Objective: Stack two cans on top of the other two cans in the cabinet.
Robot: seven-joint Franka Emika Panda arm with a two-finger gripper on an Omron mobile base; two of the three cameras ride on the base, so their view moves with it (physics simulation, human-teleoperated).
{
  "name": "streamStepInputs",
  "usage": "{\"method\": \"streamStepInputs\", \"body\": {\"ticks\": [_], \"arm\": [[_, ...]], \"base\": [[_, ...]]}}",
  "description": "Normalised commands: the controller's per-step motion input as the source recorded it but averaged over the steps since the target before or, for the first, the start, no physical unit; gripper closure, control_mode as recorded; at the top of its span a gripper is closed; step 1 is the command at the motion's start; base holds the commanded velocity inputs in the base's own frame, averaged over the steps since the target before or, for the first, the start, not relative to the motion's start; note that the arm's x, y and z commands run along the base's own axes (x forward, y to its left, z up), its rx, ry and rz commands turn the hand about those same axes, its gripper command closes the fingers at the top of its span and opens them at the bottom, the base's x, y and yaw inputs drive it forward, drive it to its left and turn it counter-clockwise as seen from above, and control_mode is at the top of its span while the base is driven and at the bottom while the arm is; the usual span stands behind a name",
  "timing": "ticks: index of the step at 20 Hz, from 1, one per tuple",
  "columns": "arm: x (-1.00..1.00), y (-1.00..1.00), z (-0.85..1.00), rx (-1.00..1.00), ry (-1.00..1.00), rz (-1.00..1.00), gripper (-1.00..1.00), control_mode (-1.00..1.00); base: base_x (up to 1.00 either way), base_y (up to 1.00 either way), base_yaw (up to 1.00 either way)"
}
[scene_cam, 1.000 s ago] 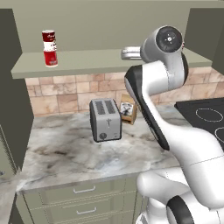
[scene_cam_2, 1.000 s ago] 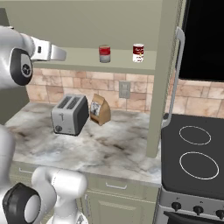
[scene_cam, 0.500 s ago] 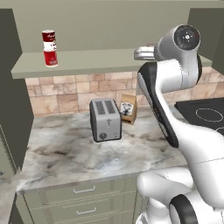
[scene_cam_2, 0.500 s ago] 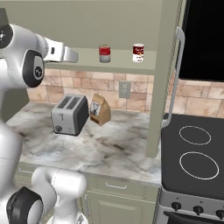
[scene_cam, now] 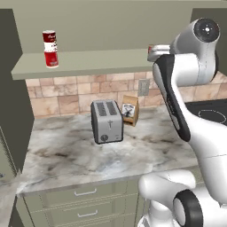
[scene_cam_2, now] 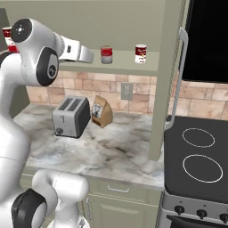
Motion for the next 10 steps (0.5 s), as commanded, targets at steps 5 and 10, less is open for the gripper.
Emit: {"method": "streamStepInputs", "body": {"ticks": [5, 10], "arm": [[0.04, -0.34, -0.14, 0.00, 0.00, 0.00, -1.00, -1.00], [0.15, -0.16, -0.21, 0.00, 0.00, 0.00, -1.00, -1.00]], "base": [[0.00, 0.00, 0.00], [0.00, 0.00, 0.00]]}}
